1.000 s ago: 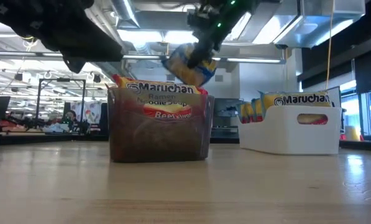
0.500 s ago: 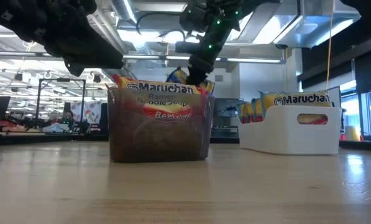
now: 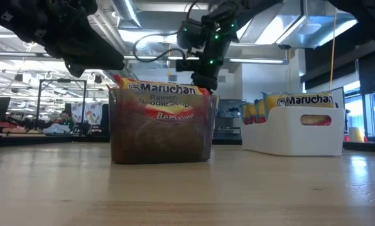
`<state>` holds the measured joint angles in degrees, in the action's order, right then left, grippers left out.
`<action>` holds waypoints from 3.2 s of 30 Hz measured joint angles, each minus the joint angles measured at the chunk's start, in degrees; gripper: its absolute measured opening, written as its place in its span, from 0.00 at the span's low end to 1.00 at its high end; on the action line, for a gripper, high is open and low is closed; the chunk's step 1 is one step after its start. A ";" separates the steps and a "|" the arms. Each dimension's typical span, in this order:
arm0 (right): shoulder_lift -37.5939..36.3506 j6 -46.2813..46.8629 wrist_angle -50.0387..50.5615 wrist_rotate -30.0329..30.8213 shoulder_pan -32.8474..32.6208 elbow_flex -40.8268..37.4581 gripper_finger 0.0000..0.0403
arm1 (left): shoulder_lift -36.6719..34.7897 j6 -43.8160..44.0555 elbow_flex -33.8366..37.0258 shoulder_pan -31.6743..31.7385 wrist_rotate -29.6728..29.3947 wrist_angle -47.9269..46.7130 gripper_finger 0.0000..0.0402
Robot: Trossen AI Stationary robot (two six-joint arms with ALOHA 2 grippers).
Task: Sort Maruchan noodles
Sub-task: Put the blue noodle pack into the transparent bin, then return to Home Position
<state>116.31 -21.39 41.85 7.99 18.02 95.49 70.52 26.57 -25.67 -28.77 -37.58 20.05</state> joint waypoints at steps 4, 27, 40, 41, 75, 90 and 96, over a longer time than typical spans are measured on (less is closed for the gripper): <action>1.12 -0.16 -0.13 -0.01 0.00 0.08 0.24 | 0.00 0.14 0.00 0.00 -0.14 0.02 0.22; 3.94 -5.56 -3.78 -0.05 -0.39 0.01 0.27 | 0.00 1.39 -0.02 0.00 -0.48 0.11 0.22; 3.63 -5.25 6.10 1.92 -1.55 9.80 0.59 | 0.00 1.36 -0.02 -0.02 1.03 0.11 0.22; 3.62 -4.53 7.64 1.23 -1.54 10.88 0.58 | 0.02 1.36 -0.02 -0.02 1.07 0.11 0.22; -11.00 2.99 3.18 -6.09 -3.41 2.00 0.00 | 0.02 2.06 -0.33 0.56 -1.70 1.99 0.22; -50.48 16.71 -15.57 -16.42 -8.28 -37.78 0.00 | -8.19 -18.46 -2.76 23.53 31.38 1.82 0.01; -64.52 21.96 -26.35 -16.18 -8.26 -51.68 0.00 | -16.29 -20.93 -0.06 32.62 38.31 0.98 0.01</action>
<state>51.79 0.57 15.50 -8.19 9.76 43.81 54.24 5.64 -25.73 3.84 0.73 21.03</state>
